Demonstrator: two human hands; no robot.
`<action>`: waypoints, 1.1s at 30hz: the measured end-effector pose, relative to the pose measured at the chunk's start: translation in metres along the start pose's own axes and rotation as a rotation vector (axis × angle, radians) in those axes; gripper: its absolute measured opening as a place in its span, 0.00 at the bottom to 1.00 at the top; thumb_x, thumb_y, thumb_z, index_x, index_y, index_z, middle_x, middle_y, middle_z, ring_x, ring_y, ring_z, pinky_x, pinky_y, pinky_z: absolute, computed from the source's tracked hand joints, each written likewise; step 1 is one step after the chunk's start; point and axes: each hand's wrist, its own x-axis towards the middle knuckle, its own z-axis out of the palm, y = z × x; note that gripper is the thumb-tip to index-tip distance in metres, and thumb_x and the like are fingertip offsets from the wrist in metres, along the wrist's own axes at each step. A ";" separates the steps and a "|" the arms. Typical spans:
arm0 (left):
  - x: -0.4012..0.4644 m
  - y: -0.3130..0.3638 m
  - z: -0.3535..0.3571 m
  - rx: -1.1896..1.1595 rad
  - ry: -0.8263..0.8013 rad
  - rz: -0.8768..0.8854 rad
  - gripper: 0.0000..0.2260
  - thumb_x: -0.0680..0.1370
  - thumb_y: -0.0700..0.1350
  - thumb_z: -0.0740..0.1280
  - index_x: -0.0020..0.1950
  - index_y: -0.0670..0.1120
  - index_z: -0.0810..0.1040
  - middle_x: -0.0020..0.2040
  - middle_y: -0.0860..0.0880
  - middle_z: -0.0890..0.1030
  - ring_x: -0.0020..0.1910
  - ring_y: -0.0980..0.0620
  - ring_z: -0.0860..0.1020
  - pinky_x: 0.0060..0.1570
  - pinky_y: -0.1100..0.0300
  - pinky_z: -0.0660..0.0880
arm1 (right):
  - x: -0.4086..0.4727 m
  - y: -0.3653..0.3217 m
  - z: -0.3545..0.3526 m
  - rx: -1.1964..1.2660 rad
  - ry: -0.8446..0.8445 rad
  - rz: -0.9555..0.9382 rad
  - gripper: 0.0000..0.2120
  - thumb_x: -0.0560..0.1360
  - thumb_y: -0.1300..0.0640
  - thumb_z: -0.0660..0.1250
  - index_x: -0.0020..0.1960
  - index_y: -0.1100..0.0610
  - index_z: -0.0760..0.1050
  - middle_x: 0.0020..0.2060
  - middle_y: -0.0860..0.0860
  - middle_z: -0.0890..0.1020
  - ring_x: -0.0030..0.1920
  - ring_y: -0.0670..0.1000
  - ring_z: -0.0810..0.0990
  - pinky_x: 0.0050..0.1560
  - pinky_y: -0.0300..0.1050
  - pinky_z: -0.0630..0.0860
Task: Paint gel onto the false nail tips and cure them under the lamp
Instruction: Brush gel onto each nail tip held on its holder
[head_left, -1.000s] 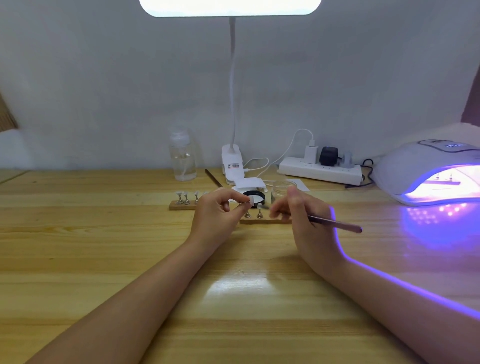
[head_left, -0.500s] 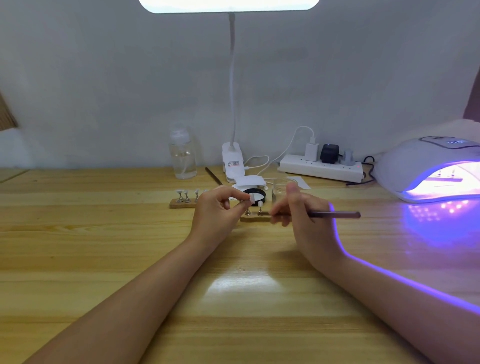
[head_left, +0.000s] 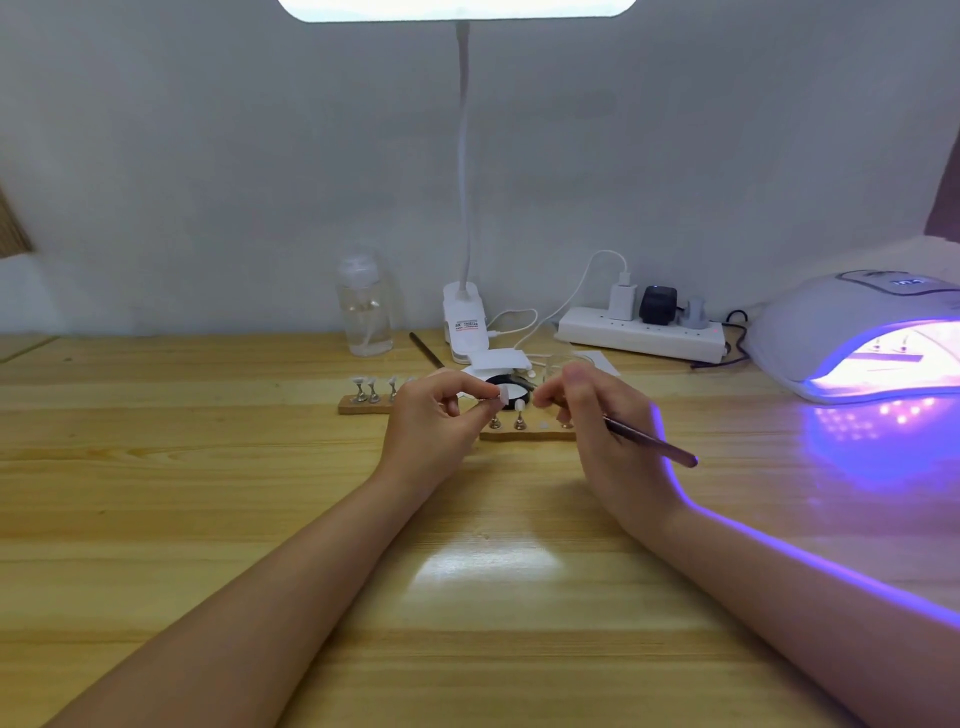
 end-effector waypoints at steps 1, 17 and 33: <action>0.000 0.000 0.000 0.001 0.000 0.003 0.10 0.68 0.36 0.74 0.35 0.52 0.80 0.34 0.55 0.78 0.30 0.56 0.66 0.32 0.71 0.65 | 0.000 0.002 0.000 0.012 -0.005 0.020 0.16 0.76 0.46 0.56 0.35 0.48 0.77 0.32 0.42 0.81 0.35 0.39 0.78 0.39 0.31 0.72; 0.000 0.001 0.000 0.020 -0.013 -0.005 0.09 0.68 0.37 0.74 0.36 0.51 0.80 0.33 0.55 0.78 0.30 0.57 0.66 0.32 0.71 0.66 | -0.001 -0.002 -0.001 -0.024 0.024 -0.001 0.16 0.75 0.44 0.55 0.36 0.48 0.77 0.31 0.42 0.80 0.36 0.40 0.78 0.39 0.33 0.73; -0.001 0.001 0.000 0.017 -0.008 -0.024 0.07 0.69 0.38 0.73 0.36 0.50 0.81 0.33 0.58 0.77 0.30 0.58 0.66 0.31 0.72 0.65 | -0.004 -0.001 0.003 0.120 0.035 0.126 0.20 0.75 0.44 0.57 0.30 0.51 0.78 0.26 0.47 0.81 0.29 0.45 0.79 0.34 0.36 0.74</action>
